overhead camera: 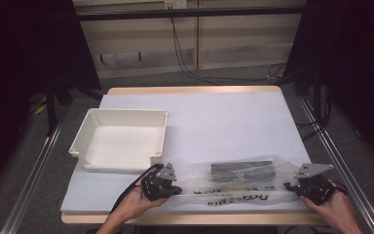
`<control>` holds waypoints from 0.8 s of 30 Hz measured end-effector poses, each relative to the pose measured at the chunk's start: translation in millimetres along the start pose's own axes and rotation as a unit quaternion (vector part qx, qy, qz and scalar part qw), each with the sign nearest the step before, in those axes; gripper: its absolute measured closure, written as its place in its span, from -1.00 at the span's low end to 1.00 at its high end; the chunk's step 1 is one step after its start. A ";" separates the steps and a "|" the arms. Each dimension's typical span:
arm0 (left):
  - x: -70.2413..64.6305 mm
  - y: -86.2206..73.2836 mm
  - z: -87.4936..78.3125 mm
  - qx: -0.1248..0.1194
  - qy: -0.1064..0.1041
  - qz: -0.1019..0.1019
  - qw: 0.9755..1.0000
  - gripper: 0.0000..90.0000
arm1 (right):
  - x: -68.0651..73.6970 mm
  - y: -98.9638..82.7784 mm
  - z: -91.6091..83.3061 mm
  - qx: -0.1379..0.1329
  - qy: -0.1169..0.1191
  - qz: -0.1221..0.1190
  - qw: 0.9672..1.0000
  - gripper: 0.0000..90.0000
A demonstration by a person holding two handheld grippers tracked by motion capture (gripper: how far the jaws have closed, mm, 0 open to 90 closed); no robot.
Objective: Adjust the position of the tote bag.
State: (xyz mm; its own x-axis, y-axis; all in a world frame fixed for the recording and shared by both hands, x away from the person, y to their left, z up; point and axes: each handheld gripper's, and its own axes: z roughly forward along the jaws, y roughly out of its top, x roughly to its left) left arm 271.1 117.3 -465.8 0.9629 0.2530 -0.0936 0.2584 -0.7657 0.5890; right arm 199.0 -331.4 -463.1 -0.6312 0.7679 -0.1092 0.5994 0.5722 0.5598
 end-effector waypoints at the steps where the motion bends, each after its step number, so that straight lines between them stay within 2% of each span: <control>1: 0.0 0.4 0.2 -0.001 0.000 0.001 1.000 1.00 | 0.0 0.0 0.0 0.000 0.000 0.000 1.000 1.00; 2: 0.7 0.2 0.0 0.000 -0.002 -0.003 1.000 1.00 | 1.1 2.5 -0.2 0.006 -0.005 -0.009 1.000 1.00; 4: 3.3 -0.3 0.1 -0.005 -0.009 -0.017 1.000 1.00 | 1.1 3.1 -0.4 -0.009 -0.001 -0.012 1.000 1.00; 5: 3.6 -0.4 0.8 -0.011 -0.011 -0.012 1.000 1.00 | 0.7 4.5 -2.2 -0.013 0.006 -0.012 1.000 1.00; 8: 1.5 6.2 0.7 -0.004 -0.006 -0.001 1.000 0.99 | 1.4 10.2 -6.7 -0.036 0.026 -0.012 0.999 0.99; 9: 1.3 10.1 0.3 -0.011 -0.009 0.001 1.000 0.98 | 2.8 13.6 -8.2 -0.042 0.028 -0.013 0.999 0.96; 11: -0.3 15.2 0.2 -0.026 -0.011 0.006 1.000 0.96 | 6.6 22.0 -11.6 -0.051 0.033 -0.024 0.998 0.91; 13: -3.4 21.0 1.0 -0.023 -0.021 0.016 0.999 0.96 | 12.0 30.7 -12.9 -0.057 0.039 -0.041 0.997 0.90; 14: -6.1 22.6 3.6 -0.030 -0.022 0.017 0.999 0.94 | 15.0 34.4 -12.3 -0.053 0.042 -0.045 0.997 0.89; 16: -9.7 25.5 9.4 -0.007 -0.015 0.030 0.999 0.93 | 17.1 39.9 -5.8 -0.041 0.036 -0.062 0.997 0.93; 17: -10.7 24.7 12.6 -0.004 -0.001 0.029 1.000 0.93 | 15.8 39.9 -2.0 -0.031 0.031 -0.069 0.997 0.96; 18: -9.3 22.2 15.5 0.006 -0.001 0.026 1.000 0.93 | 14.2 38.9 0.5 -0.025 0.026 -0.068 0.997 0.99; 20: -5.9 18.6 13.6 -0.001 -0.008 0.016 1.000 0.94 | 5.1 32.1 5.5 -0.014 0.017 -0.055 0.998 1.00; 21: -5.5 17.5 12.2 0.002 -0.002 0.017 1.000 0.95 | 1.5 29.0 6.7 -0.009 0.007 -0.053 0.999 1.00; 22: -5.5 17.5 12.2 0.002 -0.002 0.017 1.000 0.96 | 1.5 29.0 6.7 -0.009 0.007 -0.053 0.999 1.00; 23: -5.8 15.3 10.1 0.005 0.008 0.015 1.000 0.98 | -7.4 19.3 9.8 0.005 -0.011 -0.041 0.999 1.00; 24: -5.8 15.3 10.1 0.005 0.008 0.015 1.000 1.00 | -9.2 15.4 10.4 0.005 -0.013 -0.028 1.000 1.00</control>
State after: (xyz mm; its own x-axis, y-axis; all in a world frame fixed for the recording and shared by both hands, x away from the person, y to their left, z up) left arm 270.2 98.2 -464.3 0.9691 0.2384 -0.0636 0.2299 -0.7786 0.5839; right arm 219.2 -326.6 -462.0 -0.6513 0.7416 -0.1609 0.5682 0.6171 0.5444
